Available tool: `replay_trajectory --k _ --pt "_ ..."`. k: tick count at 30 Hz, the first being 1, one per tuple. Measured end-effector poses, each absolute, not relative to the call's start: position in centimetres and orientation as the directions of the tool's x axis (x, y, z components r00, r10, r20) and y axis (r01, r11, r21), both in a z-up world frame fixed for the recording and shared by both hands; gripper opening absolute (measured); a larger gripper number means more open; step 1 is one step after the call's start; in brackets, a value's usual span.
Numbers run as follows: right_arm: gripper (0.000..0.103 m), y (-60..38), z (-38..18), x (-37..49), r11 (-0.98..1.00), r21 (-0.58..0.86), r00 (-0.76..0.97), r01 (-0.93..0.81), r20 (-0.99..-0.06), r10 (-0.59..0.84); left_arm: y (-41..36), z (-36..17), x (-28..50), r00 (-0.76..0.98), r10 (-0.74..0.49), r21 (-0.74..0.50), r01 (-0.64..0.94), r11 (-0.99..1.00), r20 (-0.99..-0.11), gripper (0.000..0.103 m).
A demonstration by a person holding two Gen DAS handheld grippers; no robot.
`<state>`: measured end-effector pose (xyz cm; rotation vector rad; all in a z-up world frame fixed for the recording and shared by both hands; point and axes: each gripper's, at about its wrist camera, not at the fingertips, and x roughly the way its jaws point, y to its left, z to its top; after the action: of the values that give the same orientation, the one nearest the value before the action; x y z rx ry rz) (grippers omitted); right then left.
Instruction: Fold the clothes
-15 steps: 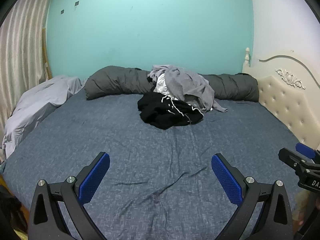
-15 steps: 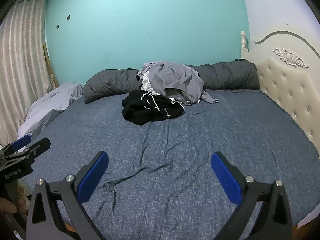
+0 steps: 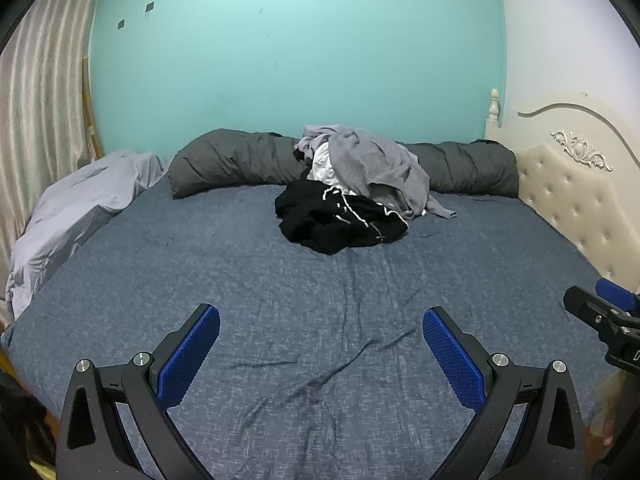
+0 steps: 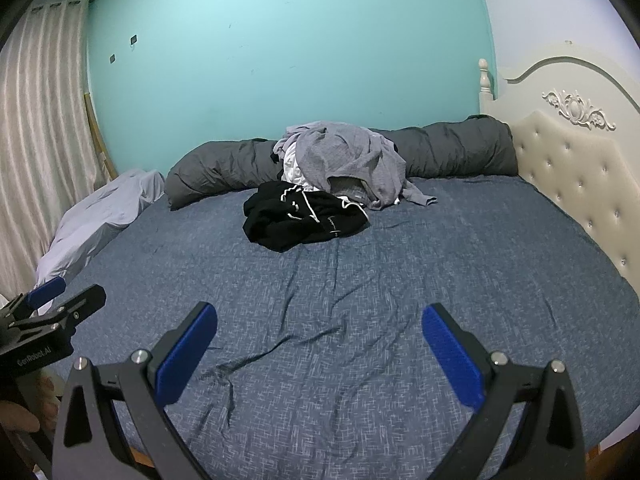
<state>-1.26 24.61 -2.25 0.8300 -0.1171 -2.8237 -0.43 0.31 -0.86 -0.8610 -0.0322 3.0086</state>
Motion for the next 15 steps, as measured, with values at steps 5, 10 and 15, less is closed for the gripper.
replay_trajectory --k 5,10,15 --pt "0.103 24.53 -2.14 -1.26 -0.978 0.13 -0.82 0.164 -0.533 -0.208 0.46 -1.02 -0.5 -0.849 0.014 -0.017 -0.006 -1.0 -0.528 0.103" --pt "0.103 24.62 -1.9 -1.29 -0.977 0.13 -0.819 0.166 -0.535 -0.21 0.63 -1.0 -0.42 -0.85 0.013 -0.015 -0.006 -1.0 -0.526 0.103" --pt "0.103 24.74 -1.94 -1.34 -0.977 0.136 -0.82 0.162 -0.532 -0.21 0.72 -0.83 -0.38 -0.85 0.016 -0.018 -0.007 -1.0 -0.527 0.103"
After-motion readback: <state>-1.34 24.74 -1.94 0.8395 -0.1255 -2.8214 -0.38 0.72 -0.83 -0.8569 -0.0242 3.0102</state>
